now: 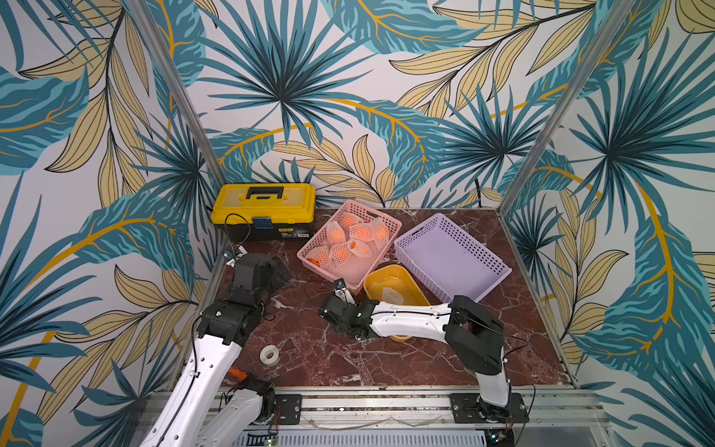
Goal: Remove foam nets from oranges
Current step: Pick up the orange from the center of the board, then place the orange in the basket.
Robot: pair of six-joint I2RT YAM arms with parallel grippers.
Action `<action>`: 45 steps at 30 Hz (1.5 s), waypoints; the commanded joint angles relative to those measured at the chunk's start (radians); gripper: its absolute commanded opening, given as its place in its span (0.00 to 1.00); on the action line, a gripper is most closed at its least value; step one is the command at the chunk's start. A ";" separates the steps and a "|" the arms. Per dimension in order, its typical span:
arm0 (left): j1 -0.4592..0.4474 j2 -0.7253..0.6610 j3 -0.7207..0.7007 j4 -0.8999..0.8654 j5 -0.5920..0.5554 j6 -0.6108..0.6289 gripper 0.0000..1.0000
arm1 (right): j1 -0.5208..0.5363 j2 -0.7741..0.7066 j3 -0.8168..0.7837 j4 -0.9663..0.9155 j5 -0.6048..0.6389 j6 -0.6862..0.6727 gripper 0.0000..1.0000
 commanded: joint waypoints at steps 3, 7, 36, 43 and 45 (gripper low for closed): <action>0.013 -0.014 -0.012 0.023 0.031 -0.006 1.00 | 0.000 0.035 0.042 -0.051 0.034 0.014 0.64; 0.014 -0.020 -0.015 0.026 0.039 -0.006 0.99 | 0.000 0.050 0.054 -0.061 0.031 0.015 0.53; 0.040 0.004 -0.059 0.146 0.255 0.039 1.00 | -0.426 -0.790 -0.373 0.202 -0.268 -0.045 0.25; 0.039 0.050 -0.065 0.189 0.378 0.062 1.00 | -0.822 -0.719 -0.351 0.200 -0.533 -0.030 0.33; 0.039 0.067 -0.067 0.198 0.403 0.065 1.00 | -0.896 -0.630 -0.317 0.265 -0.616 -0.005 0.34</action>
